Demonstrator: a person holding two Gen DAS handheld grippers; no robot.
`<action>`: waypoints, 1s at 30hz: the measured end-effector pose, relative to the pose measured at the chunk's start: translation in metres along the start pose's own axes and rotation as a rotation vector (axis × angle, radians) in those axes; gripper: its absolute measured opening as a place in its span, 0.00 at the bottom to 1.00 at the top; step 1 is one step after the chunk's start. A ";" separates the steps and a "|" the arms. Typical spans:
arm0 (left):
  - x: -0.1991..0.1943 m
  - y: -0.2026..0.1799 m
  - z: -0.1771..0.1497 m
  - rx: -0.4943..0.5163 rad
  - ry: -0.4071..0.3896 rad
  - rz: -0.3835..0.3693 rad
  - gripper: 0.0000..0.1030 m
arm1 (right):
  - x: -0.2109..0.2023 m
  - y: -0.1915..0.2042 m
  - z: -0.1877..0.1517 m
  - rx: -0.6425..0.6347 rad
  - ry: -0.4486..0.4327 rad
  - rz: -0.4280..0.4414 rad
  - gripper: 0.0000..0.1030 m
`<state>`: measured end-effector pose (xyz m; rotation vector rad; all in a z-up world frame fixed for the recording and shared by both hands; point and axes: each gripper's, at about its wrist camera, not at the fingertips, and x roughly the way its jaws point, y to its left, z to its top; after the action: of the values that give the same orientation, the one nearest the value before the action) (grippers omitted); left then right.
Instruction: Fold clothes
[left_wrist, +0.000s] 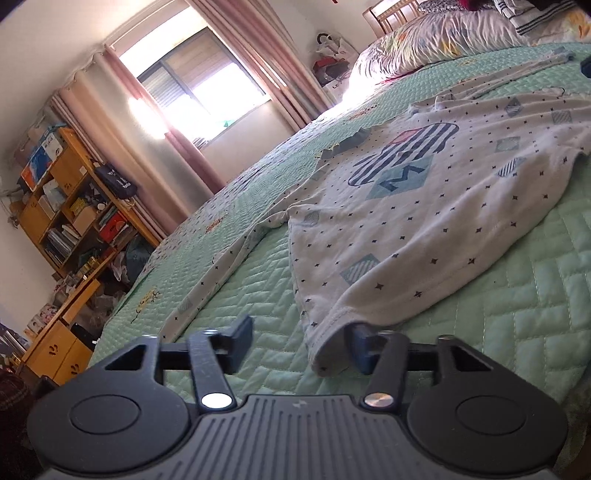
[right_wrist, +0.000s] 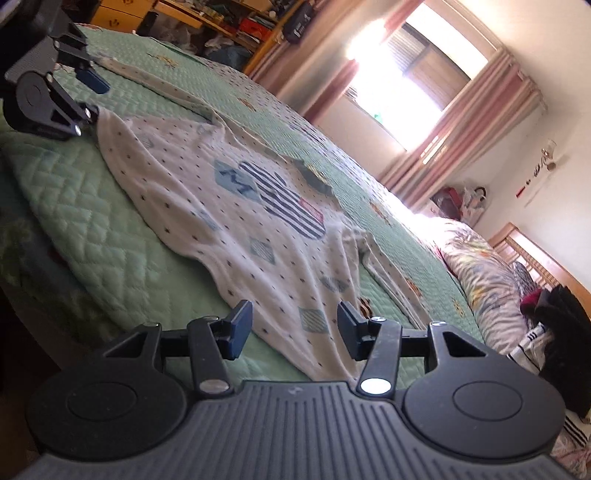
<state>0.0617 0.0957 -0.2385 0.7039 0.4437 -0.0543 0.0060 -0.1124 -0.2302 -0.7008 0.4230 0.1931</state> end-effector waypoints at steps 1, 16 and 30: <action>0.000 -0.001 -0.001 0.009 -0.003 0.003 0.72 | -0.001 0.007 0.005 -0.016 -0.013 0.023 0.52; 0.000 0.023 -0.006 -0.149 0.004 -0.055 0.02 | -0.005 0.002 0.010 0.033 0.001 0.022 0.52; -0.049 0.039 0.050 -0.147 -0.097 0.000 0.02 | -0.030 0.050 0.044 -0.020 -0.265 0.054 0.73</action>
<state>0.0438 0.0889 -0.1607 0.5544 0.3510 -0.0547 -0.0232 -0.0467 -0.2165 -0.6733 0.1867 0.3370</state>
